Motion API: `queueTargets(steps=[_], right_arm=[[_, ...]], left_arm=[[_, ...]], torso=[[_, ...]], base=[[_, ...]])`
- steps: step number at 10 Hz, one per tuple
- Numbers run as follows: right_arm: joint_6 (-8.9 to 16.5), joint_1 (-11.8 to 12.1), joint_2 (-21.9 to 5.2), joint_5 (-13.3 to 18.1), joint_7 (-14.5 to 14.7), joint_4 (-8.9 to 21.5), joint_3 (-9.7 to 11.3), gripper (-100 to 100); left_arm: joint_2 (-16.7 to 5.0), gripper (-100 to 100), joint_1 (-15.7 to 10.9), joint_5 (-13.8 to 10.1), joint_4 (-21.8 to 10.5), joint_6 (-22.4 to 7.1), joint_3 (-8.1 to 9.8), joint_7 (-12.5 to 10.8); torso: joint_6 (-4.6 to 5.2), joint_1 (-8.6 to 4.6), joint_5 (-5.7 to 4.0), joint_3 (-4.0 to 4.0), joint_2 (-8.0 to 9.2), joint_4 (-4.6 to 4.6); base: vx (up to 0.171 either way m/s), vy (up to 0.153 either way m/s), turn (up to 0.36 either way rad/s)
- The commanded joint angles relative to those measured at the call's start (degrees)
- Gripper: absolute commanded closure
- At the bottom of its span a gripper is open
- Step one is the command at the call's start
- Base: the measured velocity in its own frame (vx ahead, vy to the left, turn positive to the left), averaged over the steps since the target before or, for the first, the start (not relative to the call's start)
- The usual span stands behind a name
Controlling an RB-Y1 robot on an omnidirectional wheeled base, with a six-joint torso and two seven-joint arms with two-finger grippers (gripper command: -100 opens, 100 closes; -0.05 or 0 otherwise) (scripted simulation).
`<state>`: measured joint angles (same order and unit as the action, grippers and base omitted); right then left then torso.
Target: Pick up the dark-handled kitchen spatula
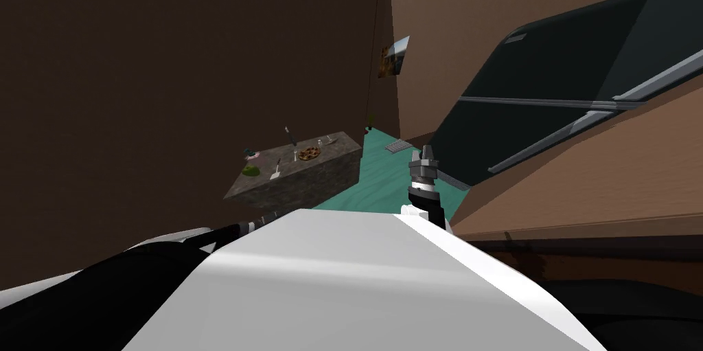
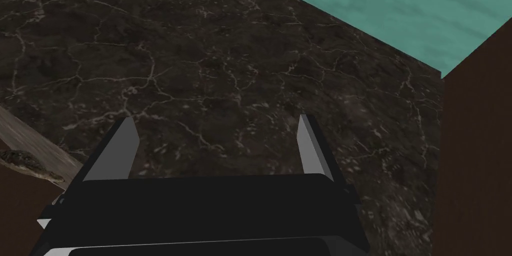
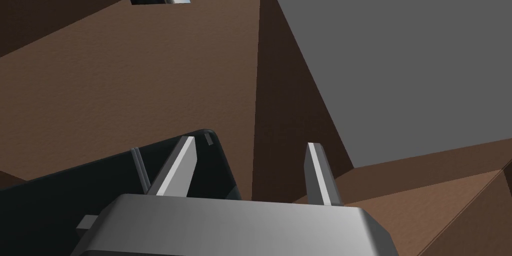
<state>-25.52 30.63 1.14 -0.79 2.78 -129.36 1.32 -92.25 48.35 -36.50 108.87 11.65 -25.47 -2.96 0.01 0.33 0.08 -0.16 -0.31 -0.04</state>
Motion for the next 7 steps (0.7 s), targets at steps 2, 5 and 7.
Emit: queueTargets(steps=[2, 5, 7], right_arm=[[0.0, 0.0, 0.0, 0.0, 0.0, 0.0, 0.0, 0], [0.0, 0.0, 0.0, 0.0, 0.0, 0.0, 0.0, 0], [0.0, 0.0, 0.0, 0.0, 0.0, 0.0, 0.0, 0]], left_arm=[[-5.0, -100, 0.4, -3.0, -2.7, -1.9, -0.38, 0.4], [-8.0, -100, 0.4, -4.8, -4.4, -3.4, -0.71, 0.8], [-10.2, -100, 0.4, -6.5, -5.9, -4.9, -1.01, 1.1]], torso=[[-0.03, -0.06, -0.01, -0.01, -0.01, 0.00], [-0.06, -0.15, -0.01, 0.03, 0.06, 0.01], [-0.04, -0.07, 0.00, -0.01, -0.01, 0.00]], base=[[0.057, 0.057, -0.153], [0.042, 0.047, -0.100], [0.068, 0.074, -0.162]])
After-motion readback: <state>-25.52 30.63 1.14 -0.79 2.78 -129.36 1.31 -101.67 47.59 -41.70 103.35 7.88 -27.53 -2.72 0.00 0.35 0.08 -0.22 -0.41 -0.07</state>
